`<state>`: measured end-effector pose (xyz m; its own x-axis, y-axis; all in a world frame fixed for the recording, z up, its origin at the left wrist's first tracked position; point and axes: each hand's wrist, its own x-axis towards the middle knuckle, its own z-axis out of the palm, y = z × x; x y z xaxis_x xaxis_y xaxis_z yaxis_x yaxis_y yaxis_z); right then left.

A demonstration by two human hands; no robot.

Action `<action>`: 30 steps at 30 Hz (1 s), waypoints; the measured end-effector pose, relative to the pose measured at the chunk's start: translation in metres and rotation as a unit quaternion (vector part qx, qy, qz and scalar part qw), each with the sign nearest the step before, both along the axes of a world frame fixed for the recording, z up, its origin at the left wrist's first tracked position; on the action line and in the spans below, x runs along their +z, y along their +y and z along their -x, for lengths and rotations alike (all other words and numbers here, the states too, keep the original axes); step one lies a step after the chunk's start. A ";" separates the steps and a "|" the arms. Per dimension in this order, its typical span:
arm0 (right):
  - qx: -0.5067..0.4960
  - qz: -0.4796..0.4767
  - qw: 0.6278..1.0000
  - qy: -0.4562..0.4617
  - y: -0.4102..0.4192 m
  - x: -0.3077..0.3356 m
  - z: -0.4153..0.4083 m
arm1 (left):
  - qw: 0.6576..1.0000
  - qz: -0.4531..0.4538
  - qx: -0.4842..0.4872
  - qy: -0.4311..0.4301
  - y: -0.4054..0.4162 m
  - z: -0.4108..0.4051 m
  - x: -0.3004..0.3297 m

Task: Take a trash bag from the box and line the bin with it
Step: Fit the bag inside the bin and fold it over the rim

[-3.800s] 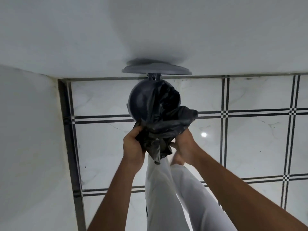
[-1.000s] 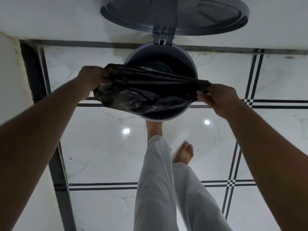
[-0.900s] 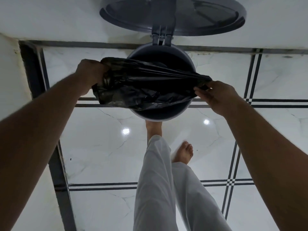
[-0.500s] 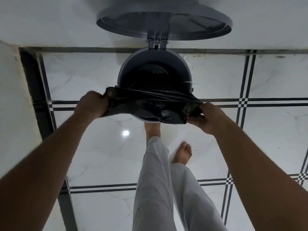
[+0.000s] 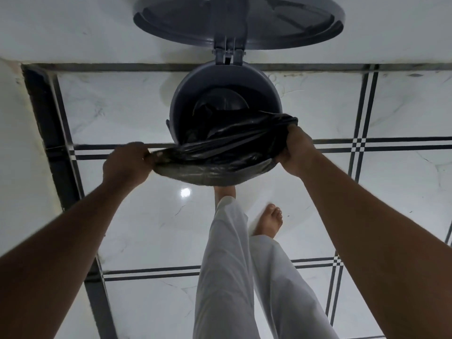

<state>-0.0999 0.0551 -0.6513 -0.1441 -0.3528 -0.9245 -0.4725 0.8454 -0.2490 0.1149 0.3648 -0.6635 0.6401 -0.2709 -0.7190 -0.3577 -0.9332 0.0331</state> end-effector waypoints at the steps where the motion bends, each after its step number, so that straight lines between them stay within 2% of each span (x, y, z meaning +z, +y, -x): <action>1: 0.003 0.008 1.000 0.002 -0.001 0.002 -0.005 | 0.993 -0.020 0.108 0.029 -0.010 -0.006 0.002; 2: 0.007 0.012 1.000 0.002 -0.001 0.003 -0.008 | 0.969 -0.018 0.234 0.072 -0.019 -0.012 0.001; 4: 0.016 0.012 1.000 0.008 -0.002 0.001 -0.012 | 0.873 0.005 0.458 0.165 -0.037 -0.024 0.001; 6: 0.018 0.013 1.000 0.015 0.000 0.001 -0.014 | 0.787 0.031 0.575 0.220 -0.049 -0.031 0.004; 8: 0.018 0.006 1.000 0.019 0.005 -0.001 -0.010 | 0.743 0.063 0.616 0.253 -0.051 -0.034 0.010; 10: 0.010 -0.001 1.000 0.016 0.011 -0.001 -0.005 | 0.733 0.079 0.623 0.263 -0.052 -0.030 0.016; 17: 0.010 -0.031 0.999 0.016 0.023 -0.005 0.007 | 0.723 0.039 0.635 0.270 -0.038 -0.004 0.013; 21: 0.004 -0.023 1.000 0.014 0.022 -0.005 -0.001 | 0.731 0.094 0.632 0.238 -0.043 0.006 0.009; 25: 0.017 0.003 1.000 0.013 0.016 -0.009 -0.008 | 0.710 0.195 0.650 0.187 -0.057 -0.003 0.014; 28: 0.033 0.032 0.999 0.022 0.008 -0.013 -0.015 | 0.686 0.229 0.662 0.195 -0.075 -0.013 0.025; 30: 0.046 0.054 0.997 0.029 0.003 -0.014 -0.021 | 0.691 0.241 0.645 0.218 -0.087 -0.020 0.032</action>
